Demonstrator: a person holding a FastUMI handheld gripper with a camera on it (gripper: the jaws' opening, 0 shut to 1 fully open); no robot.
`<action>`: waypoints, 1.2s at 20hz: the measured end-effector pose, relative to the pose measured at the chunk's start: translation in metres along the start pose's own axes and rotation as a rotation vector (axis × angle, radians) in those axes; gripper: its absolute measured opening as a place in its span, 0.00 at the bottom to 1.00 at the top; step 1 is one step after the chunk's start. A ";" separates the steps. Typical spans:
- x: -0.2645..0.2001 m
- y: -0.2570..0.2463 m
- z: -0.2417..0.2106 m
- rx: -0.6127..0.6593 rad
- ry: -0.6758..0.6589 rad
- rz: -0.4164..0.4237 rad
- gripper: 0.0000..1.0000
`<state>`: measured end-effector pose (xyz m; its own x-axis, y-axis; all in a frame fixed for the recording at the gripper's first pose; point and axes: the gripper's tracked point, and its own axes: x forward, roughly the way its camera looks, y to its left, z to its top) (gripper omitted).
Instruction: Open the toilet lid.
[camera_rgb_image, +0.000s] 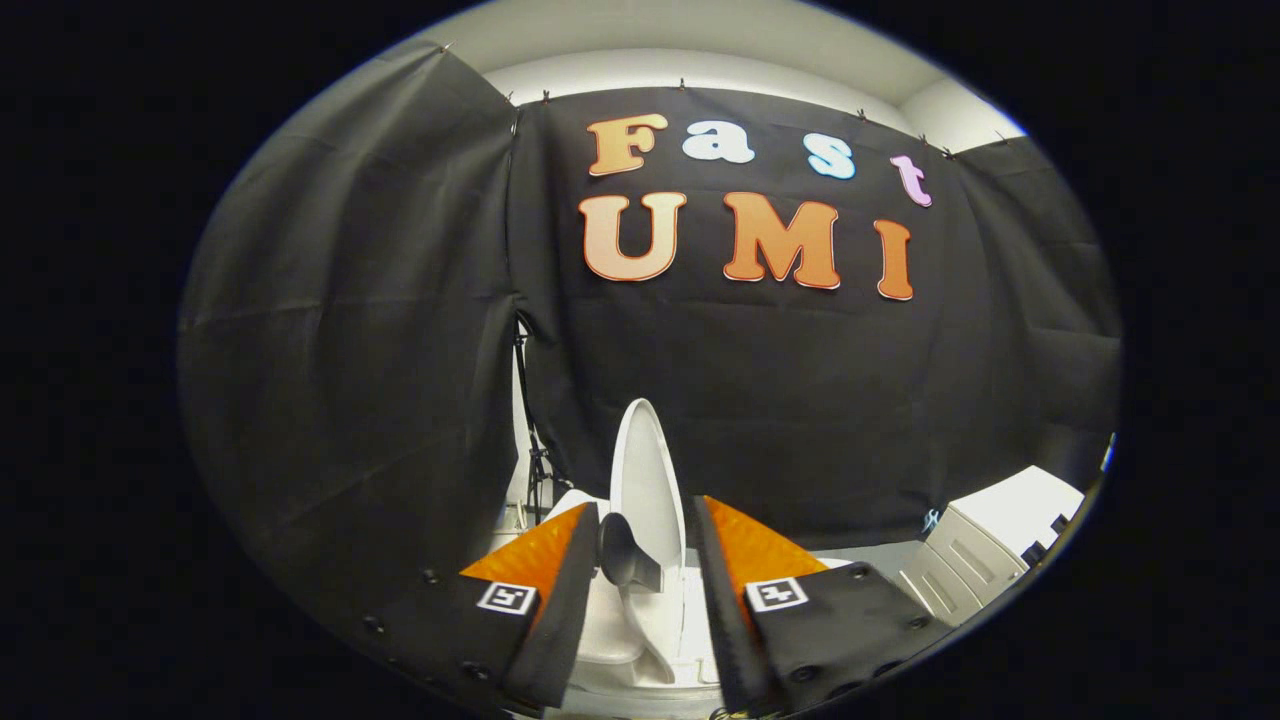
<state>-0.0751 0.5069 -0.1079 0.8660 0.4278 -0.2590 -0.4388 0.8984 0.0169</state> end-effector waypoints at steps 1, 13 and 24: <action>-0.002 -0.003 0.005 0.007 0.001 0.009 0.65; -0.028 -0.106 0.045 0.011 -0.028 -0.024 1.00; -0.041 -0.231 0.055 0.052 -0.059 -0.131 1.00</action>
<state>0.0037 0.2869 -0.0478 0.9283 0.3103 -0.2049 -0.3094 0.9502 0.0376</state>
